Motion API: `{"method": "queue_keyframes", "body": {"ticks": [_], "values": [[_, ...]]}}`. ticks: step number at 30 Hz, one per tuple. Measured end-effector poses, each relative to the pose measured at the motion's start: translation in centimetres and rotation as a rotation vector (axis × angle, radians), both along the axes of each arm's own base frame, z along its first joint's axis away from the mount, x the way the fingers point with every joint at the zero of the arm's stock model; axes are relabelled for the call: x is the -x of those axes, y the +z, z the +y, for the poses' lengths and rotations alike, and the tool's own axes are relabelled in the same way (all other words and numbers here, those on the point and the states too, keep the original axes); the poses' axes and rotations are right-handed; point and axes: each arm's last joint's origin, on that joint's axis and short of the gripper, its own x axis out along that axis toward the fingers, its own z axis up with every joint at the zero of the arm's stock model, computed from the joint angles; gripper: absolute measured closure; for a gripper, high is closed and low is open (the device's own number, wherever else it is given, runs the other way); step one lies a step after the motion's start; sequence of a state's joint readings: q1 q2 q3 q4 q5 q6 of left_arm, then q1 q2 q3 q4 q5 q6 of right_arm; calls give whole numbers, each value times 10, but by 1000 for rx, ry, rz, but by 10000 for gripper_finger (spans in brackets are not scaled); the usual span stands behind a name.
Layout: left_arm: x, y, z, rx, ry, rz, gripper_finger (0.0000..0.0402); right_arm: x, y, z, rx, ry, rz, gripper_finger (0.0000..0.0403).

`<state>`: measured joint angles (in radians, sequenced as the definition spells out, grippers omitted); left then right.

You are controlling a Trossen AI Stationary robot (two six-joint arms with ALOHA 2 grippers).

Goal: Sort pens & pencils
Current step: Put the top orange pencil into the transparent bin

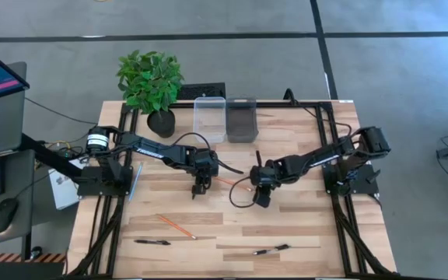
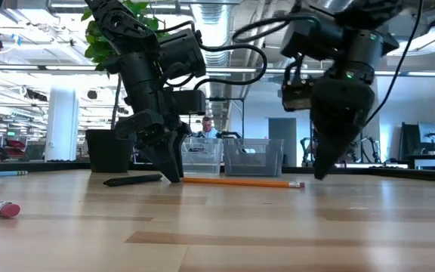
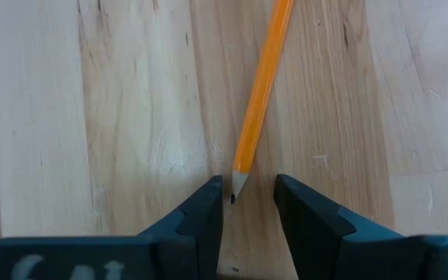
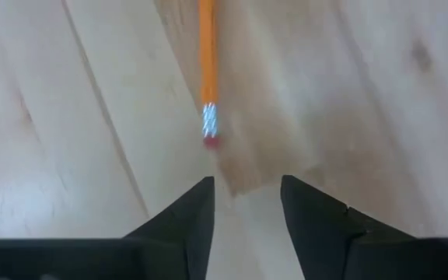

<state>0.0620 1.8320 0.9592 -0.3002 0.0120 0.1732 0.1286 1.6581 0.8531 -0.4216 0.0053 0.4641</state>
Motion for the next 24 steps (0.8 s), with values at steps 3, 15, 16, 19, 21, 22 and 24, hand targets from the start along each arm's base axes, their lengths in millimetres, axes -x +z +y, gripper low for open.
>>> {"method": "queue_keyframes", "body": {"ticks": [3, 15, 16, 19, 21, 22, 24], "values": [[0, 0, 0, -1, -1, 1, 290, -3, 7, -4, 14, 22, 17, 235], [1, 0, 0, 1, -2, 16, 290, -11, -11, -5, 19, 25, 57, 253], [1, 0, 0, 1, -2, 17, 290, -11, -11, -5, 19, 25, 57, 254], [1, 0, 0, 1, -2, 18, 290, -11, -11, -5, 19, 25, 57, 254], [2, -1, 0, 1, -2, 18, 290, -11, -11, -3, 7, 32, 56, 254], [2, -1, 0, 1, -2, 19, 290, -11, -11, -2, -2, 38, 56, 253], [2, -1, 0, 1, -2, 19, 290, -11, -11, 0, -8, 48, 54, 252]]}}
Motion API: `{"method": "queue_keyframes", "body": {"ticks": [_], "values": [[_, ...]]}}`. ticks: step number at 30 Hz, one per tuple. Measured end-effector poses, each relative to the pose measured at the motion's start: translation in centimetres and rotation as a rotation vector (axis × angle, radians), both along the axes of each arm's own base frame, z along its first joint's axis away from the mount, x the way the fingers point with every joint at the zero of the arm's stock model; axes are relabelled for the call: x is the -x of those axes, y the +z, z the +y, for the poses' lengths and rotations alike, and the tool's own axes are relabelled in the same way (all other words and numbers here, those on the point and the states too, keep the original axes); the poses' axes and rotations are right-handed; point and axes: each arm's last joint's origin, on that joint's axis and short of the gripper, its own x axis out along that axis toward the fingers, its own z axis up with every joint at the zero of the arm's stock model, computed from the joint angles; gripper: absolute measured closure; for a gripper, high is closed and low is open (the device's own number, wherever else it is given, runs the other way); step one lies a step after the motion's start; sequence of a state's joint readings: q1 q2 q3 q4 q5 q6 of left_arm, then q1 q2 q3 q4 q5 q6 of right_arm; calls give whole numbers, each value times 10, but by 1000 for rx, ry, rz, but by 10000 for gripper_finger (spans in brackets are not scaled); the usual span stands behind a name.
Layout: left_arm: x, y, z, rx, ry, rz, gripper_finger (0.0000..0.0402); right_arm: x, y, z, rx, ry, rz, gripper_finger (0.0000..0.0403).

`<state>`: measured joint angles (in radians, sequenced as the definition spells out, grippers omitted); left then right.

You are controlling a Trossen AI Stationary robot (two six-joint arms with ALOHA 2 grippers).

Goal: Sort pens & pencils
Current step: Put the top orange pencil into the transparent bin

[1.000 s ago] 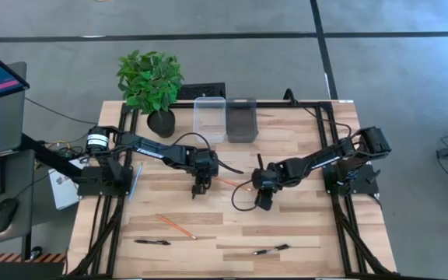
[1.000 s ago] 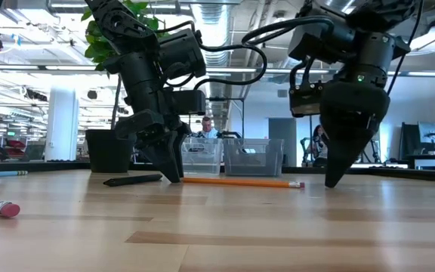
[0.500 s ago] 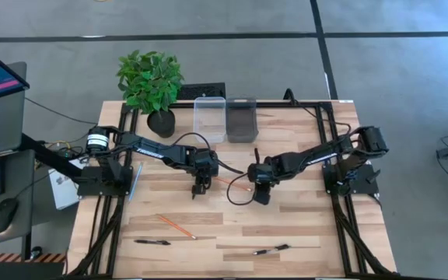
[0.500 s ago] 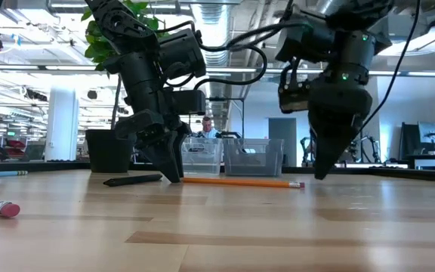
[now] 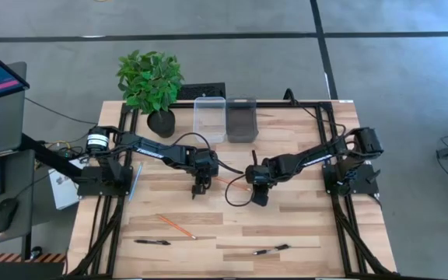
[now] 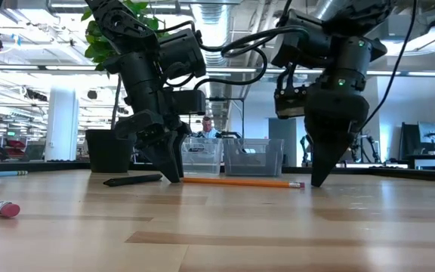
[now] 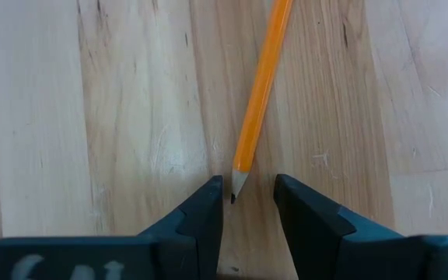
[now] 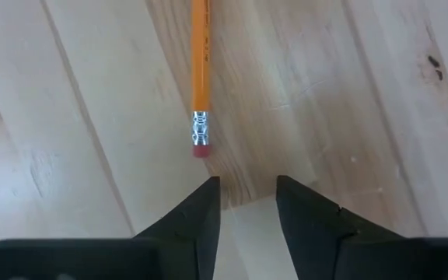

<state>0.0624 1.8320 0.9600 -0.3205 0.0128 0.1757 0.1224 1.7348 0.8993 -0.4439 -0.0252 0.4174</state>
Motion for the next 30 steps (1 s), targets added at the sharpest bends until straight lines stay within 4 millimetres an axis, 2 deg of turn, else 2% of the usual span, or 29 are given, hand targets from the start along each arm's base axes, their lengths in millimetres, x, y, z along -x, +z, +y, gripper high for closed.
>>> {"method": "queue_keyframes", "body": {"ticks": [15, 25, 30], "values": [[0, 0, 0, 0, 0, 2, 290, -10, 2, 8, -44, 66, -114, 245], [0, 0, 0, -1, -4, 1, 290, -13, -12, 6, -2, 30, -72, 269], [0, 0, 0, -3, -4, -8, 290, -13, -11, 8, -2, 28, -79, 273]]}}
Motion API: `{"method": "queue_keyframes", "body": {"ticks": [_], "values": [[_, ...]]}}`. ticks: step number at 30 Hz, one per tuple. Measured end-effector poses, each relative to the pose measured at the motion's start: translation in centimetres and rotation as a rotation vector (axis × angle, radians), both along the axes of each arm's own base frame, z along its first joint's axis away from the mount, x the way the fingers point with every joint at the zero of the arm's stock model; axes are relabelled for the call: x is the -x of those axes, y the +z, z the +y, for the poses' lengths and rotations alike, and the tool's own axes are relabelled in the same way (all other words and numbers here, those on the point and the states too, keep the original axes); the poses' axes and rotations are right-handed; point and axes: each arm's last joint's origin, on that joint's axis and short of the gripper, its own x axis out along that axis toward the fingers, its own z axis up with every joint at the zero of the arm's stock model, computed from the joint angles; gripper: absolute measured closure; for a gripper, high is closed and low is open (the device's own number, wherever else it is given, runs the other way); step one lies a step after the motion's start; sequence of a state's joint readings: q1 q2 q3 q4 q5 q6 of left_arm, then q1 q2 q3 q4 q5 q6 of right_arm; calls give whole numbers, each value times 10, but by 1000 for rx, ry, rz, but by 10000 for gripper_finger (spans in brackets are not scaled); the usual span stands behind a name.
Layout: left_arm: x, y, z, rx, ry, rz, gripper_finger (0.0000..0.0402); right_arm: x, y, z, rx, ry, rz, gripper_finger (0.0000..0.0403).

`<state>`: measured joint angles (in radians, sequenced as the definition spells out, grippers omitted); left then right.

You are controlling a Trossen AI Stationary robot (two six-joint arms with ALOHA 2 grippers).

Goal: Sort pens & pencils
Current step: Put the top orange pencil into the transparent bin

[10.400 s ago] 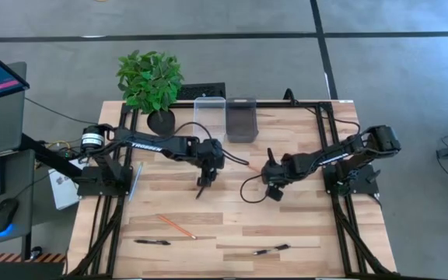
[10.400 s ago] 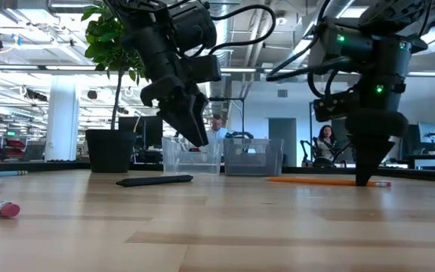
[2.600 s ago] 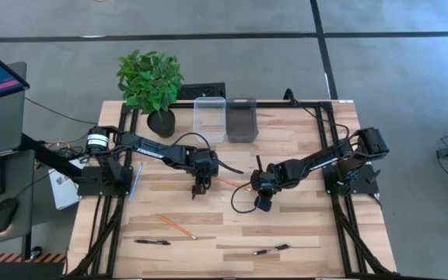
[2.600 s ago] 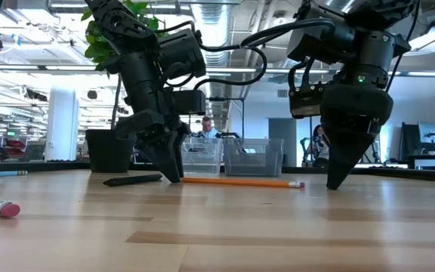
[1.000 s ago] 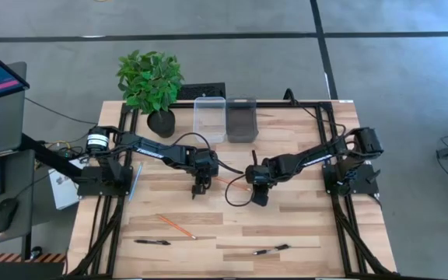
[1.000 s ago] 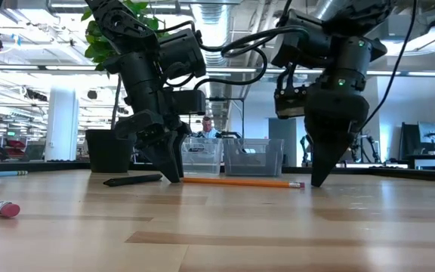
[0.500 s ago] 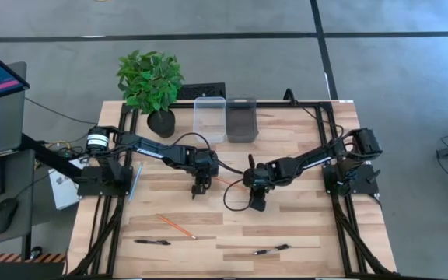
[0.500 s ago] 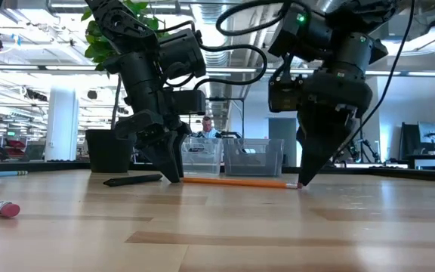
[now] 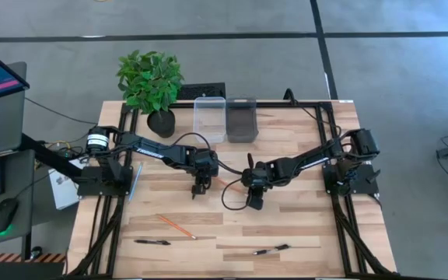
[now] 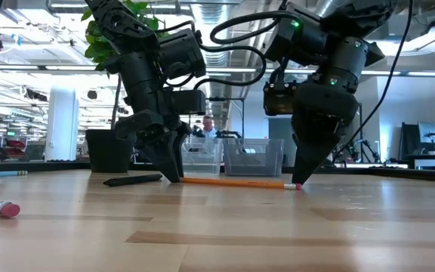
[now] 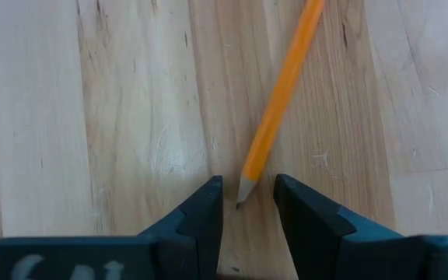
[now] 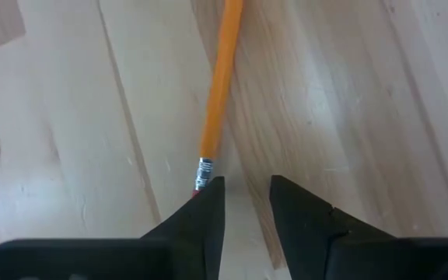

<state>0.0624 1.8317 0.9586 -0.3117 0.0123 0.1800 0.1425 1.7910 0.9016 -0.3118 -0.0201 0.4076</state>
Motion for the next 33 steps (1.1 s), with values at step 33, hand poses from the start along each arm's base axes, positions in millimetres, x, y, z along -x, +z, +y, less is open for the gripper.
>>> {"method": "queue_keyframes", "body": {"ticks": [33], "values": [[-1, 1, 0, -1, 1, -15, 290, -10, 19, -5, 27, -64, -72, 269]]}}
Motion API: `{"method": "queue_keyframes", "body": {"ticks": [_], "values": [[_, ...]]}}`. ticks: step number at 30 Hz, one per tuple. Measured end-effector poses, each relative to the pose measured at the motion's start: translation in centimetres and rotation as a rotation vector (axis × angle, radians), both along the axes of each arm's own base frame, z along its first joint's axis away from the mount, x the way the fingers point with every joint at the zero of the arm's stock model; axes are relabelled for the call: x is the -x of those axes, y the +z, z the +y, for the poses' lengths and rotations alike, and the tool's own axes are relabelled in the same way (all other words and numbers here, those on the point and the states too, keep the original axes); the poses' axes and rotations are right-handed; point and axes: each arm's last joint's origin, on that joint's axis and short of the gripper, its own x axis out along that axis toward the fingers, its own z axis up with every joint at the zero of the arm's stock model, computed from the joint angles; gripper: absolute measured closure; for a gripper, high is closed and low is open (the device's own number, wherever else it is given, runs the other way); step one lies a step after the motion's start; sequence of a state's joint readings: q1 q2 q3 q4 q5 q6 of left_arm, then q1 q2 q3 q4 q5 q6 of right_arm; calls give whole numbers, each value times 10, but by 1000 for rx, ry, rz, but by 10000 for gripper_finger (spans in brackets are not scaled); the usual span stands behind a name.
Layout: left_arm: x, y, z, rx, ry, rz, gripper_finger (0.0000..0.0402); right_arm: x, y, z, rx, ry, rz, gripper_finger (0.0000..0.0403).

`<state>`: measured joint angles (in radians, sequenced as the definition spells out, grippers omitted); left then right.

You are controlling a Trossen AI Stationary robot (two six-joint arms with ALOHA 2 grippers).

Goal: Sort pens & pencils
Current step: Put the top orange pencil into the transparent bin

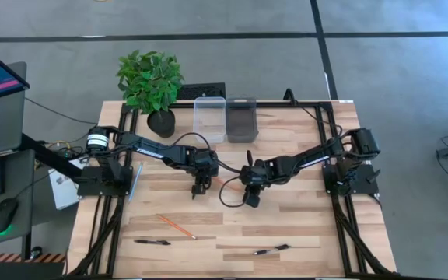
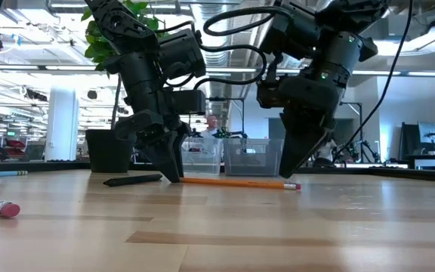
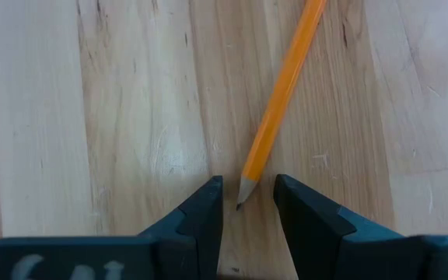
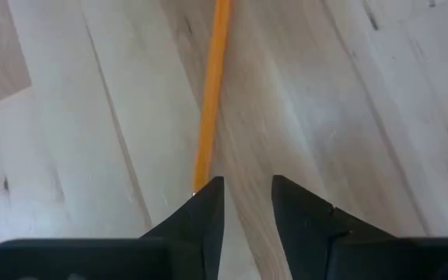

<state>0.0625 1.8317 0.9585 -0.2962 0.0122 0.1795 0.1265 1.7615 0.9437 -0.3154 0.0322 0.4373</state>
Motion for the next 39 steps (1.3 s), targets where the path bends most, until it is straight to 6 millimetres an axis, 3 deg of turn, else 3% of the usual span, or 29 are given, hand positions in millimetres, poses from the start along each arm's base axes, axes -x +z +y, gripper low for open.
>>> {"method": "queue_keyframes", "body": {"ticks": [22, 39], "values": [[0, 0, 0, 0, 0, 2, 290, 0, 2, 18, -22, 27, -16, 265], [0, 0, 0, -1, -2, 1, 290, -2, -12, 21, -7, 30, 25, 281]]}}
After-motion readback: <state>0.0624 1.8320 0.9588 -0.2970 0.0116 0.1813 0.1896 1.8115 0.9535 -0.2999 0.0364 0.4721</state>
